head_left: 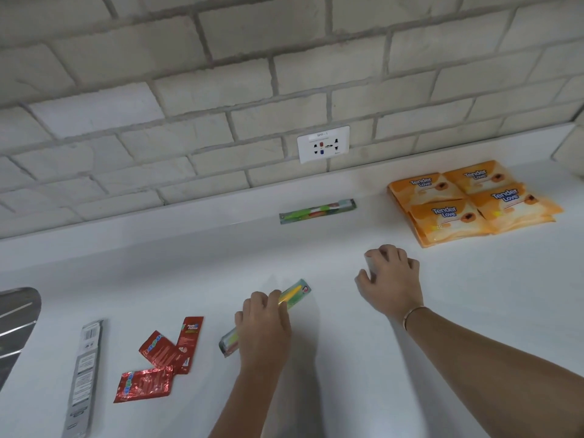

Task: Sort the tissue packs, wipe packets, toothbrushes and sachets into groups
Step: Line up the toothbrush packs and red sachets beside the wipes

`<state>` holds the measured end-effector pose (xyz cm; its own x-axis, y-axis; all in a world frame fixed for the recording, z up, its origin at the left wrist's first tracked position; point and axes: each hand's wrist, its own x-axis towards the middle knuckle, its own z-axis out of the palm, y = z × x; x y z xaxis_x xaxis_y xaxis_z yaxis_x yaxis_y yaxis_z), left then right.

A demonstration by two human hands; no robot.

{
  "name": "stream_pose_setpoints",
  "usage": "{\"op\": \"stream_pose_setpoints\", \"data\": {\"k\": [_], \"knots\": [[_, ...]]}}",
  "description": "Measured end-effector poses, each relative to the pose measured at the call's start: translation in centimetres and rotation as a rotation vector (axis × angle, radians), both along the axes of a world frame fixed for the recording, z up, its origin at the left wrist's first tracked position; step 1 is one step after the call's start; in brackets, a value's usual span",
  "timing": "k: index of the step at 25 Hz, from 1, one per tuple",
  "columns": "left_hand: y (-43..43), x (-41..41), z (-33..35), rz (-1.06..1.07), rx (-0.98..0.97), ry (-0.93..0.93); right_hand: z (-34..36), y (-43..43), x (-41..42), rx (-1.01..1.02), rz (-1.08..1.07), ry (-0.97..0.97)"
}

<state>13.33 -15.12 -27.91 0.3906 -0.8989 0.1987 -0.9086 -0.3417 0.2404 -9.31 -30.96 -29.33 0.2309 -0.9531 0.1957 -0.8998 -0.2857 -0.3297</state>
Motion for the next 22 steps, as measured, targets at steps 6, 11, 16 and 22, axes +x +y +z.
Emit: {"op": "stream_pose_setpoints", "data": {"k": [6,11,16,22], "knots": [[-0.1,-2.9,1.4,0.011,0.225,-0.065,0.0,0.2,-0.1,0.013,-0.001,0.008],[-1.0,-2.2,1.6,-0.017,0.192,-0.019,0.3,0.1,0.2,0.023,-0.002,0.019],[-1.8,-1.4,1.6,-0.038,0.129,0.050,0.4,-0.1,0.1,0.020,-0.016,0.023],[-3.5,-0.1,0.4,-0.088,-0.012,-0.041,0.1,0.0,0.3,0.000,-0.027,0.018]]}}
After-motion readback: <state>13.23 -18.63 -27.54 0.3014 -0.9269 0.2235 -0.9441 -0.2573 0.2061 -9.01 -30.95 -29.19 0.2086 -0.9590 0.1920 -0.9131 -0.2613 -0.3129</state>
